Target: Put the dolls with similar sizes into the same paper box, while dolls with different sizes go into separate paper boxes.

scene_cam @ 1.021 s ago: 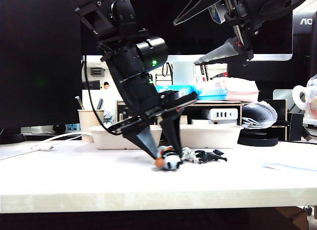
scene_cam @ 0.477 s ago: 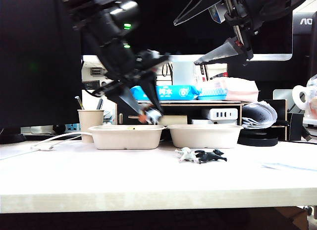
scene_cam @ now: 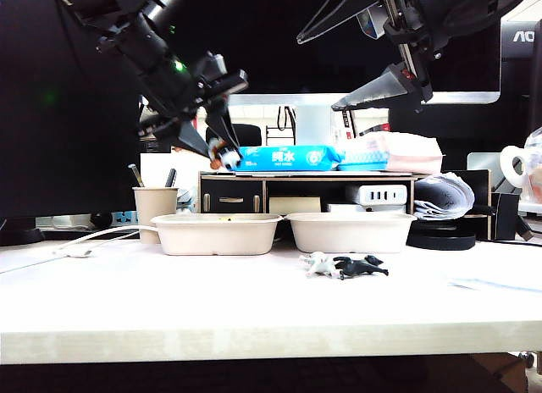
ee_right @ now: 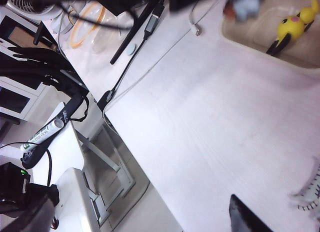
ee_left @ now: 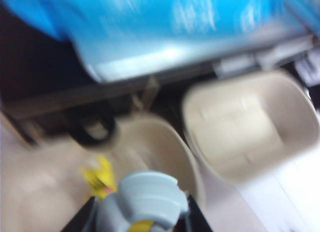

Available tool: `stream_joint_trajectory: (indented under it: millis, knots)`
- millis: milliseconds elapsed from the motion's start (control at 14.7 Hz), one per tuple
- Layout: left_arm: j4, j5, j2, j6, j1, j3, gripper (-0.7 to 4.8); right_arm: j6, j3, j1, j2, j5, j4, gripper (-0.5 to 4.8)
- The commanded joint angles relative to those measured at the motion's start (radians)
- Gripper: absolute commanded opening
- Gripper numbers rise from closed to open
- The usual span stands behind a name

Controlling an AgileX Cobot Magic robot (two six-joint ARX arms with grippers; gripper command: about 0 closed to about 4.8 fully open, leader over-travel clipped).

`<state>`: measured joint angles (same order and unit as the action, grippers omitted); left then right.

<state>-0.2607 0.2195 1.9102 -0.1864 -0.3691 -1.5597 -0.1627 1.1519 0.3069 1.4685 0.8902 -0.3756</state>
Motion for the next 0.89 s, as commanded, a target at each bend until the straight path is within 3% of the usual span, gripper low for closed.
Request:
stream_joint_trajectory:
  millis: [68, 136, 749, 817, 885]
  knots:
    - [0.031, -0.007, 0.020, 0.044, 0.023, -0.005, -0.06, 0.007, 0.002, 0.001, -0.006, 0.006, 0.010, 4.79]
    - [0.032, -0.018, 0.036, 0.080, 0.032, -0.005, -0.06, 0.007, 0.002, 0.001, -0.006, 0.006, 0.008, 4.79]
    - [0.049, -0.013, 0.130, 0.082, 0.051, -0.005, -0.03, 0.044, 0.002, 0.001, -0.006, 0.005, -0.055, 4.79]
    - [0.049, -0.014, 0.130, 0.081, 0.051, -0.005, 1.11, 0.044, 0.002, 0.001, -0.006, 0.006, -0.056, 4.79]
    - [0.049, -0.014, 0.130, 0.081, 0.051, -0.005, 3.01, 0.044, 0.002, 0.001, -0.006, 0.006, -0.056, 4.79]
